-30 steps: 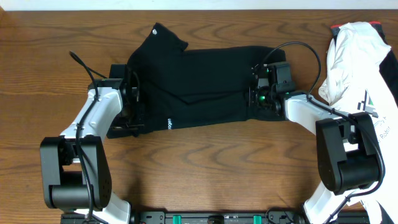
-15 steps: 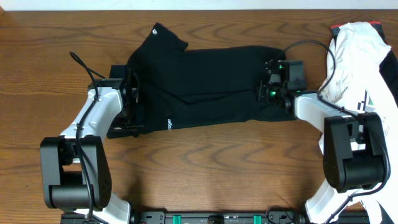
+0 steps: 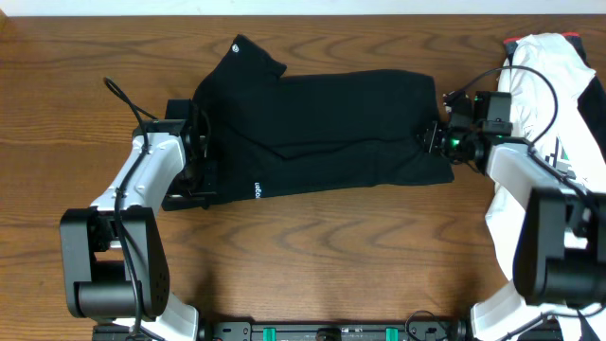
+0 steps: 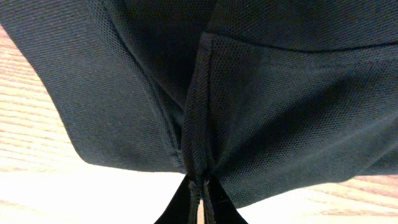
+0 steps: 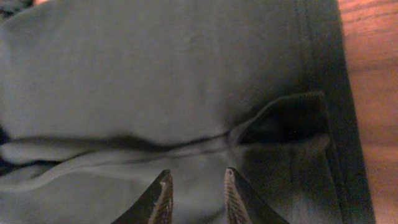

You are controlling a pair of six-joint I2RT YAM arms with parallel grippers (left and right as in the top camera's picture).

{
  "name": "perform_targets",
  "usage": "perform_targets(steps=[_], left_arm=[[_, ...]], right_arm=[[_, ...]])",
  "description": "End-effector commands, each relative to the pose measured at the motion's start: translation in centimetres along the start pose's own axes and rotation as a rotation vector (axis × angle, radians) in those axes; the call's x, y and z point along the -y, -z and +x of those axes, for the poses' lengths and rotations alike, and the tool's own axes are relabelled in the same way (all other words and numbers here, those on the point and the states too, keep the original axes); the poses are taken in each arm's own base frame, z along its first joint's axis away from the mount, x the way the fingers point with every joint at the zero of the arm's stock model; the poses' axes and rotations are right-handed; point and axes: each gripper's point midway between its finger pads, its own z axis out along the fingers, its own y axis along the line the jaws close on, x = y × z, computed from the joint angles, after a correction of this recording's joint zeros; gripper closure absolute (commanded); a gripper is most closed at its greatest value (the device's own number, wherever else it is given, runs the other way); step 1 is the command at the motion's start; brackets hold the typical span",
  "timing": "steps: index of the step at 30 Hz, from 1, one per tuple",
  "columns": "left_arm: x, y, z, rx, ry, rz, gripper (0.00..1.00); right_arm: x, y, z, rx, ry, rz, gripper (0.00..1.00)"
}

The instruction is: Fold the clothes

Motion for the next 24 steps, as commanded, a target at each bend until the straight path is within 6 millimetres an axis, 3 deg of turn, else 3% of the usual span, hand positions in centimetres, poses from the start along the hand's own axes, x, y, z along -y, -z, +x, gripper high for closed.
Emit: perform_targets(steps=[1, 4, 7, 11, 14, 17, 21, 24], left_arm=[[-0.6, -0.3, 0.4, -0.017, 0.022, -0.025, 0.94], [-0.1, -0.2, 0.1, -0.009, 0.029, 0.001, 0.91], [-0.2, 0.1, -0.1, -0.007, 0.03, 0.001, 0.86], [-1.5, 0.4, 0.7, -0.042, 0.11, -0.037, 0.87], [-2.5, 0.4, 1.3, -0.069, 0.156, -0.04, 0.91], [-3.5, 0.3, 1.6, -0.081, 0.201, -0.036, 0.9], [-3.8, 0.2, 1.6, -0.085, 0.226, -0.011, 0.9], [-3.4, 0.5, 1.4, -0.079, 0.227, 0.018, 0.9]], right_arm=[[-2.5, 2.0, -0.8, 0.015, 0.04, -0.077, 0.72], [-4.8, 1.8, 1.4, -0.07, 0.037, -0.147, 0.71], [-5.4, 0.6, 3.9, -0.156, 0.064, -0.091, 0.79], [-4.8, -1.7, 7.2, -0.253, 0.137, 0.075, 0.89], [-5.0, -3.0, 9.0, -0.31, 0.135, 0.089, 0.91], [-3.6, -4.1, 10.2, -0.342, 0.079, 0.162, 0.92], [-2.3, -4.9, 11.7, -0.393, 0.056, 0.199, 0.93], [-1.7, -4.4, 13.0, -0.45, 0.038, 0.228, 0.96]])
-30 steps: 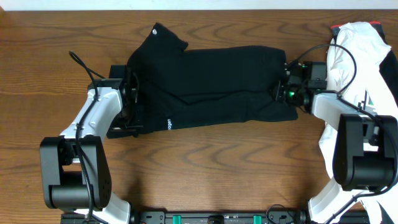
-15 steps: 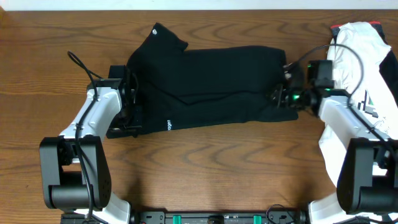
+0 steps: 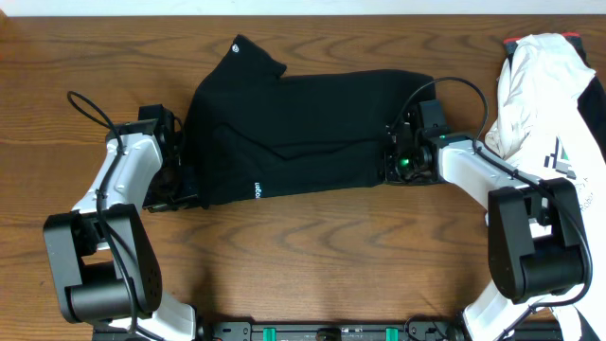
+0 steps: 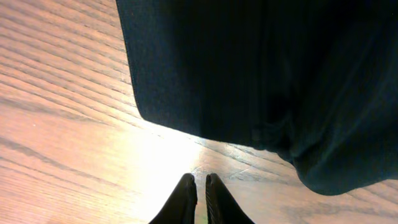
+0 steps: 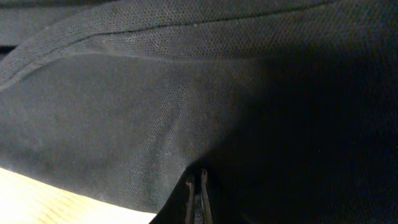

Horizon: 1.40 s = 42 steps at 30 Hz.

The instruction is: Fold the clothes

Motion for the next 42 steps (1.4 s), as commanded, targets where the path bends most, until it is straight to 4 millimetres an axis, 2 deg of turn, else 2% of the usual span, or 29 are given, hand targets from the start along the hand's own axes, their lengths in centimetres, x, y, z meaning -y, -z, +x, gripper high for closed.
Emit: perform_targets(steps=[1, 4, 7, 11, 13, 14, 15, 18, 20, 25, 33, 38, 40, 42], left_arm=[[1.0, 0.9, -0.7, 0.014, -0.001, 0.063, 0.9], [3.2, 2.1, -0.9, 0.03, -0.06, 0.192, 0.9], [5.3, 3.6, -0.6, 0.06, -0.128, 0.312, 0.9], [8.2, 5.5, -0.2, 0.117, -0.254, 0.419, 0.87], [9.4, 5.9, -0.1, 0.14, -0.317, 0.421, 0.84], [10.1, 6.0, -0.1, 0.152, -0.346, 0.421, 0.78], [10.9, 6.0, -0.1, 0.165, -0.374, 0.422, 0.71], [13.5, 6.4, -0.3, 0.22, -0.458, 0.416, 0.52], [14.4, 6.4, -0.6, 0.248, -0.472, 0.389, 0.48], [15.5, 5.2, -1.0, 0.264, -0.495, 0.321, 0.45], [16.6, 1.7, -2.3, 0.234, -0.556, 0.285, 0.45], [16.8, 1.1, -3.3, 0.264, -0.59, 0.269, 0.45], [16.9, 1.2, -3.4, 0.272, -0.59, 0.271, 0.5], [16.9, 1.2, -3.5, 0.274, -0.59, 0.271, 0.66]], right_arm=[[2.7, -1.7, 2.9, -0.105, -0.058, 0.114, 0.96], [2.7, -1.4, 3.3, -0.119, -0.05, 0.115, 0.96], [1.6, -0.4, 2.7, -0.093, 0.007, 0.073, 0.95], [-0.5, 2.5, 0.7, 0.014, 0.066, 0.022, 0.91], [-1.3, 4.2, -0.1, 0.07, 0.085, 0.01, 0.85], [-1.7, 5.0, -0.5, 0.097, 0.095, 0.005, 0.78], [-2.0, 5.7, -0.8, 0.119, 0.102, 0.0, 0.66], [-2.7, 7.1, -1.2, 0.161, 0.111, -0.009, 0.5], [-2.8, 7.4, -1.3, 0.169, 0.102, -0.012, 0.46], [-2.7, 7.4, -1.0, 0.157, 0.082, -0.011, 0.45], [-2.7, 7.4, -1.0, 0.156, 0.082, -0.01, 0.44], [-2.6, 7.4, -1.0, 0.158, 0.082, -0.006, 0.44], [-2.6, 7.4, -1.0, 0.158, 0.082, -0.006, 0.44], [-2.6, 7.4, -1.0, 0.158, 0.082, -0.006, 0.44]])
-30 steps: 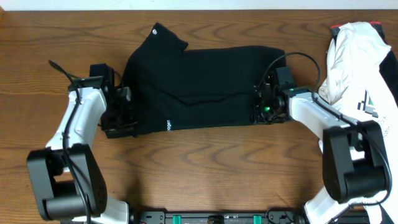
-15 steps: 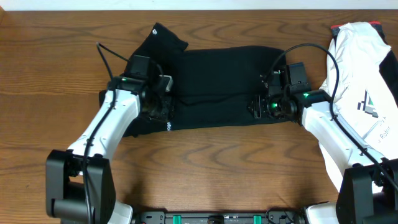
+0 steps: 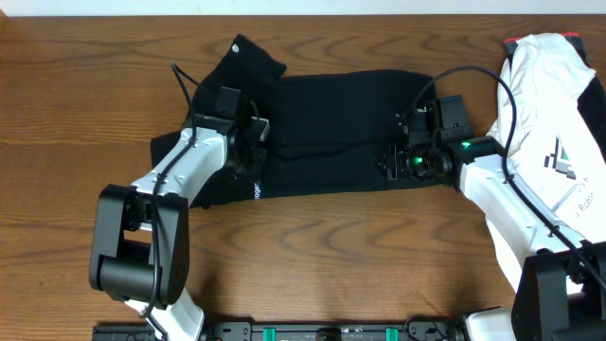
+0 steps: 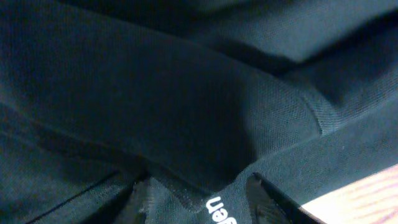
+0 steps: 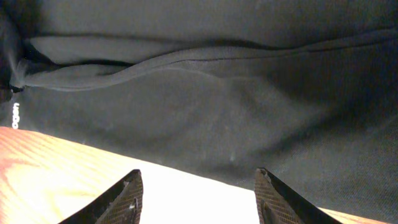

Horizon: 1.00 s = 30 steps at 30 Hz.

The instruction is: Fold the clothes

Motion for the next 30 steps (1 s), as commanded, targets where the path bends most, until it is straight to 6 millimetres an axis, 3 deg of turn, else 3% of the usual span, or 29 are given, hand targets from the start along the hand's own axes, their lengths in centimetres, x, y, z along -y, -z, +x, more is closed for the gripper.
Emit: perform_targets(steps=[1, 4, 11, 19, 24, 30], left_arm=[[-0.1, 0.2, -0.5, 0.013, -0.034, -0.016, 0.73], [-0.2, 0.2, -0.5, 0.01, -0.033, -0.016, 0.94], [0.1, 1.5, -0.1, -0.013, -0.028, -0.014, 0.94], [1.1, 6.6, -3.6, 0.097, -0.121, -0.022, 0.94], [0.9, 6.2, -5.5, 0.158, -0.164, -0.031, 0.94], [0.6, 4.1, -6.9, 0.178, -0.198, -0.035, 0.94]], right_arm=[[0.0, 0.0, 0.0, 0.001, -0.007, 0.006, 0.44], [0.1, 0.0, 0.0, 0.002, -0.008, 0.01, 0.44], [0.1, 0.0, 0.0, -0.001, -0.009, 0.01, 0.44], [0.1, 0.0, 0.0, 0.002, -0.008, 0.014, 0.44], [0.1, 0.0, -0.1, 0.004, -0.007, 0.014, 0.43], [0.1, 0.0, -0.1, 0.004, -0.007, 0.014, 0.43]])
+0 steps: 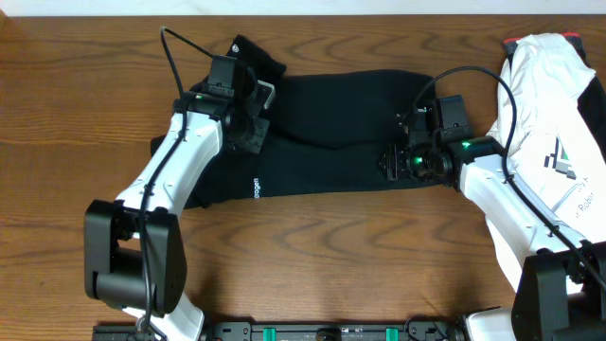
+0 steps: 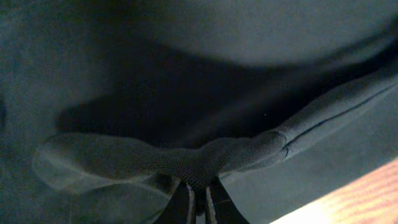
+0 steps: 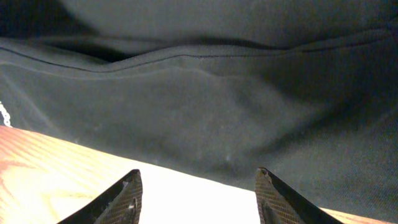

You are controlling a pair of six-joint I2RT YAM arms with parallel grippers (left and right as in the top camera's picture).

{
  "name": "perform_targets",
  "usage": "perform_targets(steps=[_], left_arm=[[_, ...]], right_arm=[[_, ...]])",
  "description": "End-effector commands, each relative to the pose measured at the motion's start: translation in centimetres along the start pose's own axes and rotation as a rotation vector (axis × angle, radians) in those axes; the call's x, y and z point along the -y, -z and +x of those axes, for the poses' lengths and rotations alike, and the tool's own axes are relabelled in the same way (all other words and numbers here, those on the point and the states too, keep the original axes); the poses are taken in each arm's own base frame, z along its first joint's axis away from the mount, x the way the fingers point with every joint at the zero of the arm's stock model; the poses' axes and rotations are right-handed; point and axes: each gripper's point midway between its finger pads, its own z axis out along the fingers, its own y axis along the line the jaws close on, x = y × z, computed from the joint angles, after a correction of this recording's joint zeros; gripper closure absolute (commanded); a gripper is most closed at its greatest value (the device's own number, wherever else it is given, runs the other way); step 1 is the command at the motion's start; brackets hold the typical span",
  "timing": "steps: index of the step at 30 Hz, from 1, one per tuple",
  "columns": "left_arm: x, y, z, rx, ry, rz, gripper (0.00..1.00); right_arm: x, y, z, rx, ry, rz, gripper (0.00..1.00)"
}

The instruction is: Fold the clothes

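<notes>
A black shirt [image 1: 331,123] lies spread across the middle of the wooden table, its collar end at the back left. My left gripper [image 1: 254,121] is over the shirt's left part, shut on a bunched fold of the black cloth [image 2: 186,155], which is pinched between its fingertips [image 2: 199,191]. My right gripper [image 1: 390,161] hovers at the shirt's lower right edge. In the right wrist view it [image 3: 199,193] stands wide open with nothing between its fingers, above the cloth's edge [image 3: 205,93] and the bare wood.
A white garment [image 1: 549,95] with a dark print is heaped at the table's right edge, beside the right arm. Small white lettering [image 1: 256,187] marks the shirt's front hem. Bare wood [image 1: 331,256] runs along the near side.
My left gripper was open over the shirt near the white lettering. Now it sits farther back toward the collar, shut on a fold of cloth. The right gripper has not moved.
First my left gripper was shut on the shirt's left edge and my right stood open at its right end. Then the left was shut and empty beside the shirt, the right shut on cloth. Later both were open; now the left pinches a fold.
</notes>
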Motion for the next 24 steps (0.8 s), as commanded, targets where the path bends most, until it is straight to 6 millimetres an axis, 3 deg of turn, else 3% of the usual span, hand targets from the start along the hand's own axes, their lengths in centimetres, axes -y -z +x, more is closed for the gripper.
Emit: perform_targets(steps=[1, 5, 8, 12, 14, 18, 20, 23, 24], left_arm=[[-0.3, -1.6, 0.1, -0.022, -0.042, -0.004, 0.93], [-0.5, -2.9, 0.6, -0.048, -0.043, -0.004, 0.83], [-1.4, -3.3, 1.1, -0.073, -0.041, -0.048, 0.58], [-3.8, -2.9, 1.7, -0.105, 0.004, -0.189, 0.49], [-4.1, -2.8, 2.2, -0.125, 0.024, -0.205, 0.49], [-3.8, -2.4, 3.4, -0.17, 0.045, -0.195, 0.5], [-3.9, -2.2, 3.5, -0.173, 0.061, -0.2, 0.5], [-5.1, -2.0, 3.7, -0.169, 0.124, -0.236, 0.72], [-5.6, -1.9, 3.8, -0.166, 0.153, -0.243, 0.81]], right_arm=[[-0.1, 0.0, 0.0, 0.001, -0.005, 0.002, 0.43], [-0.1, 0.0, 0.0, 0.001, -0.005, 0.002, 0.43], [-0.1, 0.0, 0.0, 0.002, -0.005, 0.002, 0.43], [-0.1, 0.0, 0.0, 0.001, -0.005, 0.001, 0.41], [-0.5, 0.0, 0.0, -0.003, -0.004, -0.02, 0.43], [-1.6, -0.4, -0.1, -0.008, 0.002, -0.094, 0.71], [-1.5, -1.0, -0.1, -0.015, -0.001, -0.092, 0.79], [-1.0, -2.6, 0.5, -0.048, -0.009, -0.082, 0.84], [-0.3, -3.2, 0.8, -0.065, -0.017, -0.058, 0.9]])
